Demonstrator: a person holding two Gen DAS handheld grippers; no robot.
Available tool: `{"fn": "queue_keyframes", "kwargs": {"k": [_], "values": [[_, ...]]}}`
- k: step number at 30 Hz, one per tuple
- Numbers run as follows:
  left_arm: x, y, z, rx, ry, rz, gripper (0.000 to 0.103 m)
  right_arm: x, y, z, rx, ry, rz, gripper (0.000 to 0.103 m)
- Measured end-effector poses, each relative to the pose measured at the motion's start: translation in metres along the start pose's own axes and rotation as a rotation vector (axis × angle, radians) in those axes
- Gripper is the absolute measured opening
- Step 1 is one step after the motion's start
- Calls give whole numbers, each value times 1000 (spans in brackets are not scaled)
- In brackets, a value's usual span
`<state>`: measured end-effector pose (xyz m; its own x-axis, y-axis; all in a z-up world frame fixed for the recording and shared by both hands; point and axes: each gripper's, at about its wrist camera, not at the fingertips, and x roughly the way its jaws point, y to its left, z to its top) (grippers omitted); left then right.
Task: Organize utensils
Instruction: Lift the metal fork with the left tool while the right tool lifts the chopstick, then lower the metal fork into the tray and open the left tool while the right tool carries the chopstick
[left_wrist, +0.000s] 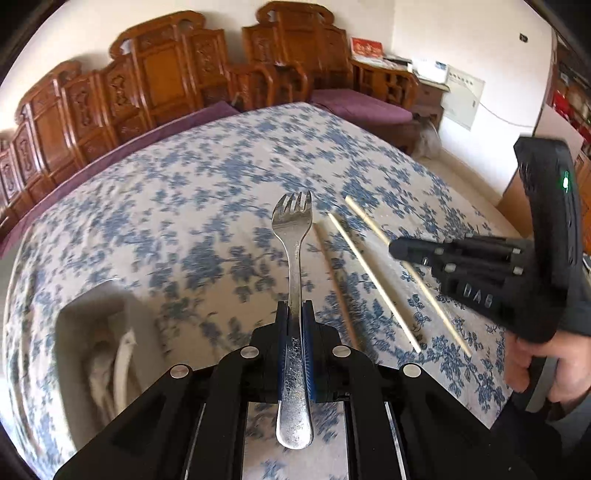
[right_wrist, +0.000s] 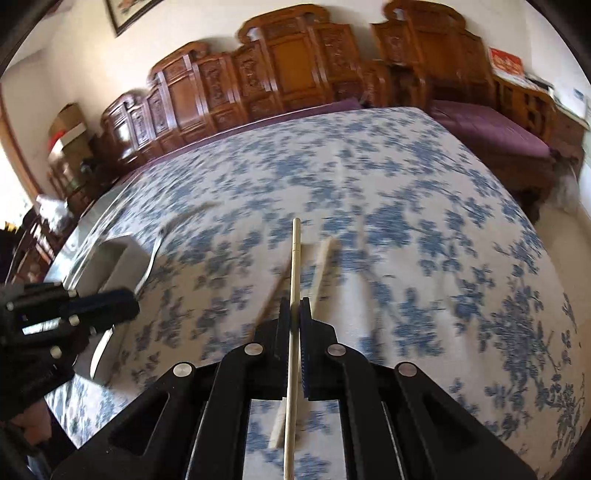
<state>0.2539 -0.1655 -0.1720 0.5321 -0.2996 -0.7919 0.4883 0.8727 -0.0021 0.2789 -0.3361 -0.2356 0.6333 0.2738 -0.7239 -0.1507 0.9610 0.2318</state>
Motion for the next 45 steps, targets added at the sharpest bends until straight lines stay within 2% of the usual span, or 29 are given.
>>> {"fn": "queue_keyframes", "kwargs": {"k": [12, 22, 33, 45], "values": [[-49, 45, -26, -70, -43, 75, 7, -2, 75, -11, -149, 11, 71, 6], [-65, 82, -50, -133, -36, 127, 7, 0, 109, -22, -236, 19, 79, 6], [-42, 126, -77, -230, 27, 180, 7, 2, 110, -22, -243, 17, 78, 6], [-13, 144, -84, -255, 98, 216, 7, 1, 106, -18, -237, 5, 87, 6]]}}
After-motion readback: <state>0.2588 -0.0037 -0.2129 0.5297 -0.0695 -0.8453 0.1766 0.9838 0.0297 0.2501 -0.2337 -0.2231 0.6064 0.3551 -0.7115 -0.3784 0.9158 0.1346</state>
